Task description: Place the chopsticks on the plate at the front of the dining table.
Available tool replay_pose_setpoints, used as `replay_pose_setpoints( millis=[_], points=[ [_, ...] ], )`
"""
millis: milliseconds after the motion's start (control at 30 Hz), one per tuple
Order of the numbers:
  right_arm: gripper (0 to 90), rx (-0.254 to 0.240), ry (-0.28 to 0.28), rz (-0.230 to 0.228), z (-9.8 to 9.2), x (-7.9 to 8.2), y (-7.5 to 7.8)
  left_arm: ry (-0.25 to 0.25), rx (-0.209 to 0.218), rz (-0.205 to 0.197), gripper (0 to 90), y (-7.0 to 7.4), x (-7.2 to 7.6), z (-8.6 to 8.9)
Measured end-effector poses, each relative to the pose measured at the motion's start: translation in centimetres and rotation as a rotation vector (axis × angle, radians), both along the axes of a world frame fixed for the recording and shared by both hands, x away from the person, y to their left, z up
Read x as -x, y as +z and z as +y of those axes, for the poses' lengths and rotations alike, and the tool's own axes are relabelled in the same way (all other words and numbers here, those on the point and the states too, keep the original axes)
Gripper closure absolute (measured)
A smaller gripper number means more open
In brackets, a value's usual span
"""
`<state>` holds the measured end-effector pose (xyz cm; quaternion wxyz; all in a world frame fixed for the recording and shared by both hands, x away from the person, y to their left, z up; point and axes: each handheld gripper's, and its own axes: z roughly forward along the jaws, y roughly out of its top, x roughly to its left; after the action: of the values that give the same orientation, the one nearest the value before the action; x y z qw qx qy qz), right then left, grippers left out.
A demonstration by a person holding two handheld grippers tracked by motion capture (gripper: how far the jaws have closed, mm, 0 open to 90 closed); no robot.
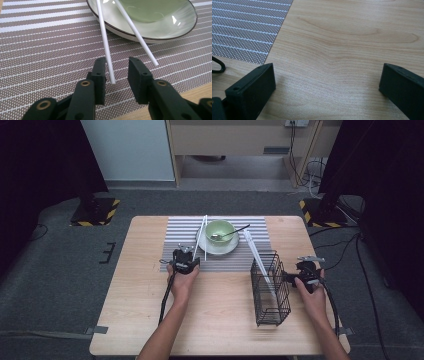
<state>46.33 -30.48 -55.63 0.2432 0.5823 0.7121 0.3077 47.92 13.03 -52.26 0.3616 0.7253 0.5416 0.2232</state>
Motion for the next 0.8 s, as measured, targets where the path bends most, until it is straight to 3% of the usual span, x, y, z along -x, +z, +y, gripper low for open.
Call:
replay_pose_setpoints(
  millis=[433,800],
  points=[
    [0.7,0.0,0.0,0.0,0.0,0.0,0.0,0.001,0.001,0.013,82.9,-0.28,-0.29,0.55],
    [0.7,0.0,0.0,0.0,0.0,0.0,0.0,0.0,0.012,0.011,82.2,-0.44,-0.31,-0.29]
  ],
)
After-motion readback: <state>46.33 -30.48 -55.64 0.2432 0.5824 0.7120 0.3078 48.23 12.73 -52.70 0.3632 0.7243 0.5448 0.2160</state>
